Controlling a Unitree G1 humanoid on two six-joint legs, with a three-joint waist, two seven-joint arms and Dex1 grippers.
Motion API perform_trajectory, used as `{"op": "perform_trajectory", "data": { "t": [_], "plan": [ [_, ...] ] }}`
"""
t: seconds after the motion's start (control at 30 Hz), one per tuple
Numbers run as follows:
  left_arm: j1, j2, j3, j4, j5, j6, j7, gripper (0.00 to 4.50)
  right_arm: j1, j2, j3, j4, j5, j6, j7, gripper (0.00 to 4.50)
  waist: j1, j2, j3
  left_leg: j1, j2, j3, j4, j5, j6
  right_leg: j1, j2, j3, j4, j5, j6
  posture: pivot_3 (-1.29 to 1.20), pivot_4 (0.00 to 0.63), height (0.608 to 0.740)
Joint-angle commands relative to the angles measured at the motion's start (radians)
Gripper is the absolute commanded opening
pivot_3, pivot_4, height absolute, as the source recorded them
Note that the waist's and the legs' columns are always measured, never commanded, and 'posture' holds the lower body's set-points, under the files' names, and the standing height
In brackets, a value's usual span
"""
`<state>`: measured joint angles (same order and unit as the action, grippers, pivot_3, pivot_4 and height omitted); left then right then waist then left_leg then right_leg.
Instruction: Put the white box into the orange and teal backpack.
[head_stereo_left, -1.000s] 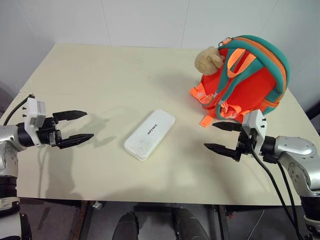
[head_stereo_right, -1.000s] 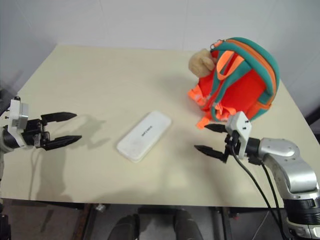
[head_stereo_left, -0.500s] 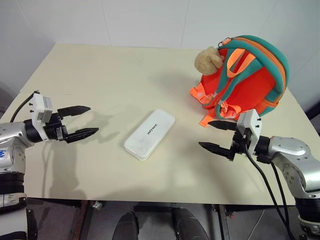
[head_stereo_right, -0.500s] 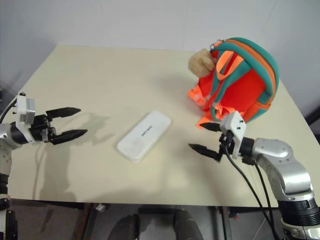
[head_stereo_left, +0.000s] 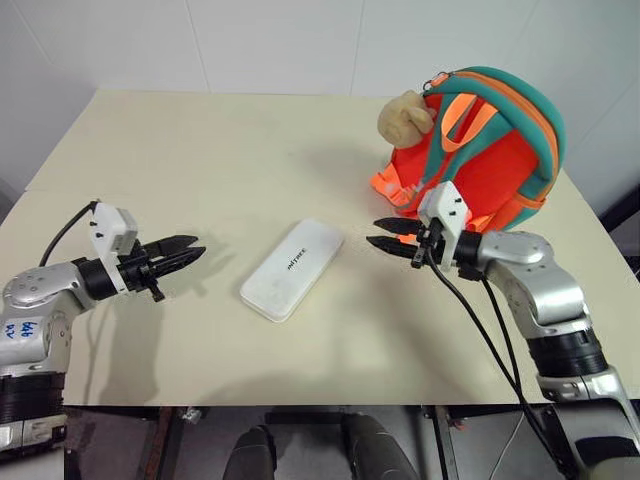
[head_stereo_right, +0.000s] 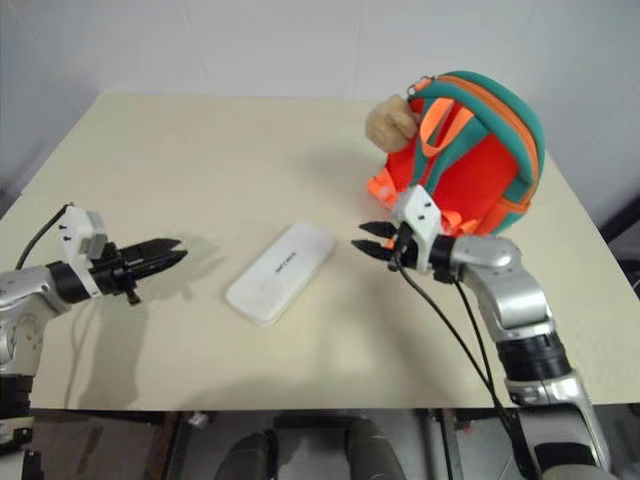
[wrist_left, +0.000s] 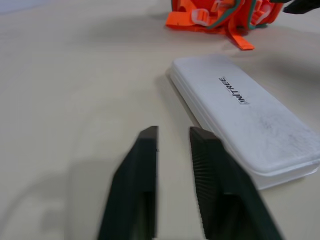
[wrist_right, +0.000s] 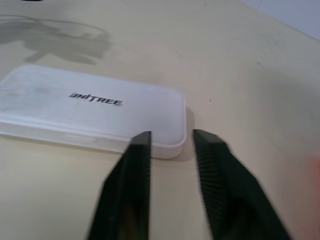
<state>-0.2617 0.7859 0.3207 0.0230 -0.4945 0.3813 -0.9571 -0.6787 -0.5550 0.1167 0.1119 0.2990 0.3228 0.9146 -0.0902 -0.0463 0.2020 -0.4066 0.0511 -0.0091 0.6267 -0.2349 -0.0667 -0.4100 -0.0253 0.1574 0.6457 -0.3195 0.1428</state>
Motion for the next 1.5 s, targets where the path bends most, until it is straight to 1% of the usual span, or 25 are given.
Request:
{"op": "perform_trajectory", "data": {
  "t": [0.03,0.07,0.23,0.33,0.4,0.47,0.67,0.9,1.03,1.27,1.5],
  "plan": [
    [0.071,0.001,0.052,-0.136,-0.049,0.103,0.072,0.00,-0.064,0.035,0.011,0.101,-0.051,-0.088,0.003,0.02,0.000,0.000,0.000,0.000,0.000,0.000,0.000,0.000,0.000,0.000,0.000,0.000,0.000,0.000,0.000,0.00,0.150,0.740],
    [0.090,0.004,0.061,-0.160,-0.057,0.128,0.085,0.00,-0.076,0.048,0.014,0.125,-0.062,-0.102,0.003,0.02,0.001,0.000,0.000,0.000,0.000,0.000,0.000,0.000,0.000,0.000,0.000,0.000,0.000,0.000,0.000,0.00,0.150,0.740],
    [0.210,0.000,0.109,-0.342,-0.147,0.416,0.232,0.00,-0.181,0.130,0.040,0.360,-0.147,-0.244,-0.013,0.02,-0.008,0.000,0.000,0.000,0.000,0.000,0.000,0.000,0.000,0.000,0.000,0.000,0.000,0.000,0.000,0.00,0.150,0.740],
    [0.227,-0.015,0.122,-0.403,-0.214,0.585,0.322,0.00,-0.235,0.177,0.044,0.477,-0.182,-0.304,-0.024,0.02,-0.012,0.000,0.000,0.000,0.000,-0.001,0.000,0.000,0.000,0.000,0.000,-0.001,0.001,0.000,0.000,0.00,0.150,0.740],
    [0.226,-0.028,0.131,-0.430,-0.256,0.662,0.361,0.00,-0.260,0.201,0.043,0.538,-0.201,-0.336,-0.031,0.02,-0.018,0.000,0.000,0.000,0.000,-0.002,0.000,0.000,0.000,0.001,0.000,-0.001,0.001,0.000,0.000,0.00,0.150,0.740],
    [0.219,-0.069,0.140,-0.453,-0.309,0.731,0.406,0.00,-0.290,0.228,0.044,0.607,-0.224,-0.379,-0.049,0.02,-0.023,0.000,0.000,0.000,0.000,-0.003,0.001,0.000,-0.001,0.001,0.000,-0.002,0.001,0.000,0.000,0.00,0.150,0.740],
    [0.221,-0.185,0.145,-0.481,-0.393,0.720,0.453,0.00,-0.362,0.285,0.036,0.781,-0.283,-0.476,-0.120,0.02,-0.032,0.000,0.000,0.000,0.000,-0.004,0.000,0.000,-0.002,0.001,0.000,-0.003,0.001,0.000,0.000,0.00,0.150,0.740],
    [0.234,-0.241,0.075,-0.457,-0.382,0.678,0.464,0.00,-0.415,0.324,0.032,0.906,-0.336,-0.524,-0.222,0.02,-0.050,0.000,0.000,0.000,-0.001,-0.005,0.001,0.001,-0.002,0.002,0.000,-0.003,0.001,0.000,0.000,0.00,0.150,0.740],
    [0.241,-0.242,0.053,-0.444,-0.367,0.664,0.464,0.00,-0.422,0.338,0.036,0.939,-0.357,-0.546,-0.244,0.02,-0.052,0.000,0.000,0.000,-0.001,-0.005,0.000,0.001,-0.002,0.002,0.000,-0.003,0.001,0.000,0.000,0.00,0.150,0.740],
    [0.229,-0.247,0.048,-0.426,-0.355,0.644,0.486,0.00,-0.402,0.369,0.045,0.933,-0.356,-0.547,-0.169,0.02,-0.054,0.000,0.000,0.000,-0.001,-0.005,0.000,0.001,-0.002,0.002,0.000,-0.003,0.001,0.000,0.000,0.00,0.150,0.740],
    [0.209,-0.233,0.050,-0.396,-0.336,0.600,0.488,0.00,-0.357,0.370,0.061,0.868,-0.357,-0.519,-0.077,0.02,-0.053,0.000,0.000,0.001,-0.001,-0.006,0.000,0.001,-0.002,0.003,0.000,-0.003,0.001,0.000,0.000,0.00,0.150,0.740]
  ]
}}
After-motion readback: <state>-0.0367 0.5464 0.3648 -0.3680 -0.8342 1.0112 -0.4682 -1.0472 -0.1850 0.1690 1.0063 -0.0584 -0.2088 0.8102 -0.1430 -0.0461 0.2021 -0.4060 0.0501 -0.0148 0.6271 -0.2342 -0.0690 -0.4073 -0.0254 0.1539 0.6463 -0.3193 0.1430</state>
